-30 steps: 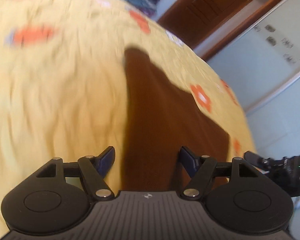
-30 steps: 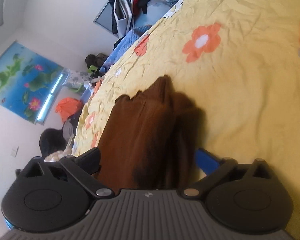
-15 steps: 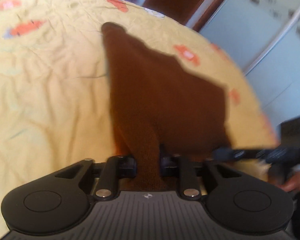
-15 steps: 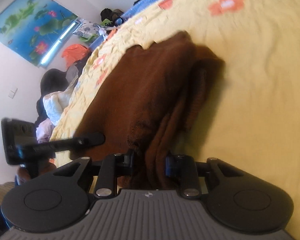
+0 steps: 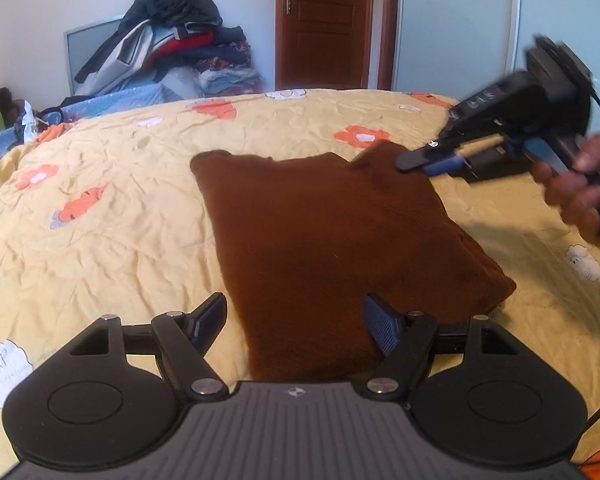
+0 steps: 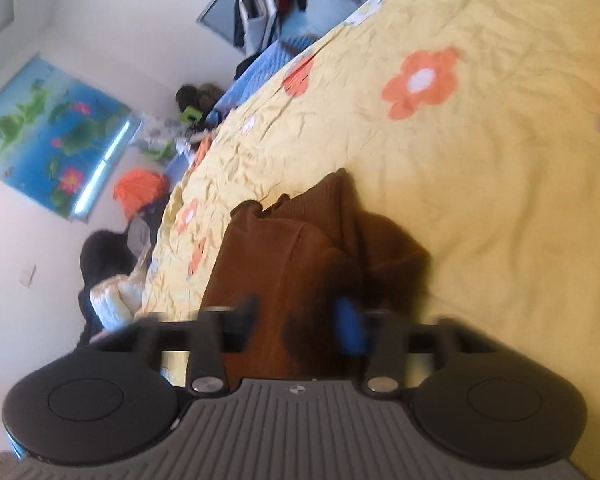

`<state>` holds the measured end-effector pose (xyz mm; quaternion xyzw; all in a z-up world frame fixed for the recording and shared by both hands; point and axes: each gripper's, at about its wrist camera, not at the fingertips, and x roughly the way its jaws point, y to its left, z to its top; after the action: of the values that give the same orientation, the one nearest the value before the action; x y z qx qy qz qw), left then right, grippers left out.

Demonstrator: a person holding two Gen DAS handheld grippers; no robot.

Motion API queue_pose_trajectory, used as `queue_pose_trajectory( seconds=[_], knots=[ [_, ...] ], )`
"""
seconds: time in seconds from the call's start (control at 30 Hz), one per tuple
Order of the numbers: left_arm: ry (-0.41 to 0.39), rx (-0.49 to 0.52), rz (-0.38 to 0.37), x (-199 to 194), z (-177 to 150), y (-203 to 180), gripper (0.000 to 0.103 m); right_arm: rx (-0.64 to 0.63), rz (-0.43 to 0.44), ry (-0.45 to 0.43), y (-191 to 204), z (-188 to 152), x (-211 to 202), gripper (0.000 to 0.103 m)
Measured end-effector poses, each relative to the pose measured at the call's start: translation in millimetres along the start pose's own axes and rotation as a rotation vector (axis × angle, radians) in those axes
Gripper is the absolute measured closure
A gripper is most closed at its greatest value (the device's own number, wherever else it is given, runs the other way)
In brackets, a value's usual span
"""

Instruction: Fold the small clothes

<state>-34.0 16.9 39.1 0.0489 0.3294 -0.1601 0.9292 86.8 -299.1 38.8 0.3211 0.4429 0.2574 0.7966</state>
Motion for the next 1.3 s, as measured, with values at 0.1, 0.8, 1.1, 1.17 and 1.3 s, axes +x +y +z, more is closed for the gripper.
queue_pose_trajectory(
  seconds=[0.1,0.8,1.1,1.17,1.3],
  knots=[
    [0.004,-0.016,-0.017,4.9,-0.5,-0.5,0.028,-0.136,-0.035,-0.019,24.1,12.5,5.7,0.083],
    [-0.06,0.289,0.02,-11.2,-32.4,-30.7,0.028,-0.295,-0.039,0.161,48.0,-71.1,-16.5,0.031],
    [-0.075,0.288,0.104,-6.1,-30.9,-19.7,0.042,-0.415,-0.122,0.216,50.0,-81.4,-4.6,0.077],
    [-0.091,0.243,0.085,-5.4,-24.8,-18.3,0.059,-0.436,-0.115,0.219,51.4,-79.5,-9.5,0.085],
    [-0.039,0.208,0.095,10.4,-20.9,-21.0,0.078,-0.496,-0.115,0.195,67.4,-75.6,-17.0,0.086]
  ],
)
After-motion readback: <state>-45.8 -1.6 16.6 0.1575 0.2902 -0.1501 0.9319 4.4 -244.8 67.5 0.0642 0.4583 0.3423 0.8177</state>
